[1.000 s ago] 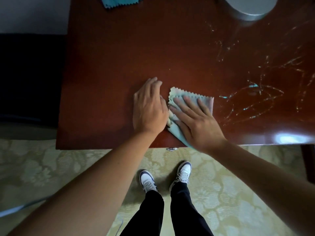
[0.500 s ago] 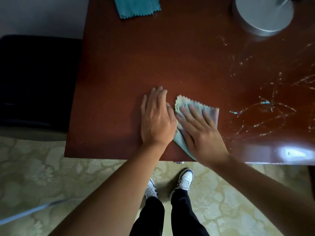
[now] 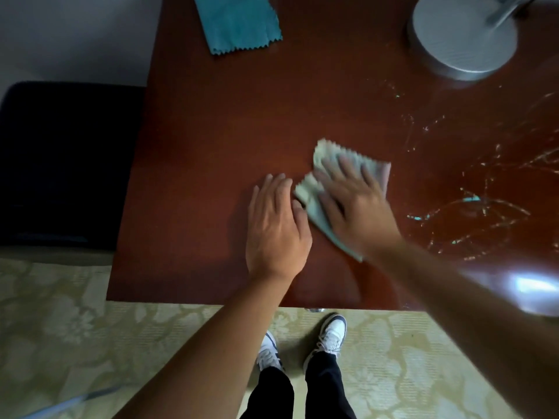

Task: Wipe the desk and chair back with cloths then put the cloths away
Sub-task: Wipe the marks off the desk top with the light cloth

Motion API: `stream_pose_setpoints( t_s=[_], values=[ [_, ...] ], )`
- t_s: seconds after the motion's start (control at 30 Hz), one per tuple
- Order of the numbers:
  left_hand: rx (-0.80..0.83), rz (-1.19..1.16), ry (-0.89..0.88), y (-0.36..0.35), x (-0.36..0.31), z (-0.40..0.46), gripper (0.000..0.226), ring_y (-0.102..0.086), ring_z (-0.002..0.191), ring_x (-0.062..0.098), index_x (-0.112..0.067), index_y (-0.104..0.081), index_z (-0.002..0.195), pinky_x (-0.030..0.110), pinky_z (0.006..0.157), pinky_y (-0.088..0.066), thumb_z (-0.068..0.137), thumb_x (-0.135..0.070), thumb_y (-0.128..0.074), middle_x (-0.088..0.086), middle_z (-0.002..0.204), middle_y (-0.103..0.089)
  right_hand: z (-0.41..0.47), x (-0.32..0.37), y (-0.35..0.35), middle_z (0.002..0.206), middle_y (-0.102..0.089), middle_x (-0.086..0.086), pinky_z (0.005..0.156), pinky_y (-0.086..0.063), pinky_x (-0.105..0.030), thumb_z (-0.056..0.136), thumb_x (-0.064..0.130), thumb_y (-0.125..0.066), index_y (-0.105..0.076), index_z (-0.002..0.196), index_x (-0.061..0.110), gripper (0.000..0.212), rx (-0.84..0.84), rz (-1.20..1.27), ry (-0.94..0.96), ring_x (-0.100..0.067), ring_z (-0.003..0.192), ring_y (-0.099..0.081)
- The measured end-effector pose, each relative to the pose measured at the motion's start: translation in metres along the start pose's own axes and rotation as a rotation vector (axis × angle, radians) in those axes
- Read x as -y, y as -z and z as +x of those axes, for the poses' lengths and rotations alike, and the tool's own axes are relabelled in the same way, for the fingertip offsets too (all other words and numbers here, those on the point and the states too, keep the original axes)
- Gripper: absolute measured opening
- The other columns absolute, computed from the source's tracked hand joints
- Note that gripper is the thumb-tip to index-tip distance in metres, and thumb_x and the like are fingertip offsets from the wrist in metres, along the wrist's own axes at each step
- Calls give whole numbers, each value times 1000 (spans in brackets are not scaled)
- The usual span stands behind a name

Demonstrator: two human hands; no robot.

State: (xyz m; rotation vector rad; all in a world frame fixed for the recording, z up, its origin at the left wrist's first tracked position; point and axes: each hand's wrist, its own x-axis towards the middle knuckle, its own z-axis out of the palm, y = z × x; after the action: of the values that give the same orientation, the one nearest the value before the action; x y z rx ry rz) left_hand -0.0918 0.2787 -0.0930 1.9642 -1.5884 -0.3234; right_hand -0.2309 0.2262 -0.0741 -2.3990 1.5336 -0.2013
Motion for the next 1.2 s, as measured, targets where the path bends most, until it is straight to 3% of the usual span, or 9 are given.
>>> stream_pose_setpoints(
  t_s=[0.1, 0.17, 0.37, 0.5, 0.6, 0.97, 1.2],
  values=[
    [3, 21, -15, 1, 0, 0, 35, -45, 137, 29, -2, -58, 127, 43, 120, -27, 96, -13, -45, 14, 137, -58, -66, 8, -9, 150, -46, -3, 118, -28, -53, 103, 30, -42, -55, 140, 17, 41, -24, 16, 81, -25, 146, -33],
    [7, 30, -22, 1, 0, 0, 34, -45, 137, 29, -2, -58, 125, 43, 119, -27, 95, -12, -46, 14, 136, -58, -60, -1, -6, 150, -45, -5, 117, -29, -53, 103, 31, -39, -53, 141, 16, 44, 1, -21, 112, -27, 145, -34],
    [23, 51, -26, 1, -1, 0, 35, -43, 139, 30, -2, -57, 127, 44, 120, -25, 95, -14, -47, 15, 139, -56, 31, -17, -1, 162, -26, 0, 123, -6, -46, 107, 36, -27, -32, 153, 24, 48, -23, -52, -171, -24, 152, -13],
    [29, 58, -25, 0, -1, -1, 36, -41, 140, 30, -3, -57, 127, 43, 120, -23, 96, -16, -47, 14, 140, -55, 16, -14, -8, 162, -25, 1, 124, -4, -44, 107, 36, -26, -30, 154, 23, 48, -35, -106, -138, -23, 152, -12],
    [40, 68, -31, 3, -2, -2, 36, -40, 140, 29, -3, -57, 128, 44, 120, -24, 96, -17, -47, 14, 141, -54, 11, -14, -4, 164, -19, 1, 124, -1, -43, 107, 37, -22, -24, 155, 23, 50, 45, -121, -119, -23, 153, -7],
    [53, 100, -52, 3, -4, -2, 36, -40, 140, 31, -4, -57, 125, 46, 120, -23, 94, -19, -47, 15, 141, -54, -81, 7, -13, 158, -33, -3, 120, -23, -52, 106, 33, -27, -42, 149, 19, 48, 24, -149, 29, -26, 149, -24],
    [65, 121, -72, 1, -1, -4, 36, -38, 141, 32, -5, -57, 125, 48, 120, -24, 95, -22, -46, 15, 142, -53, -82, 5, -13, 157, -35, -1, 120, -22, -50, 106, 33, -31, -46, 147, 19, 45, -7, -106, 71, -24, 149, -25]
  ],
)
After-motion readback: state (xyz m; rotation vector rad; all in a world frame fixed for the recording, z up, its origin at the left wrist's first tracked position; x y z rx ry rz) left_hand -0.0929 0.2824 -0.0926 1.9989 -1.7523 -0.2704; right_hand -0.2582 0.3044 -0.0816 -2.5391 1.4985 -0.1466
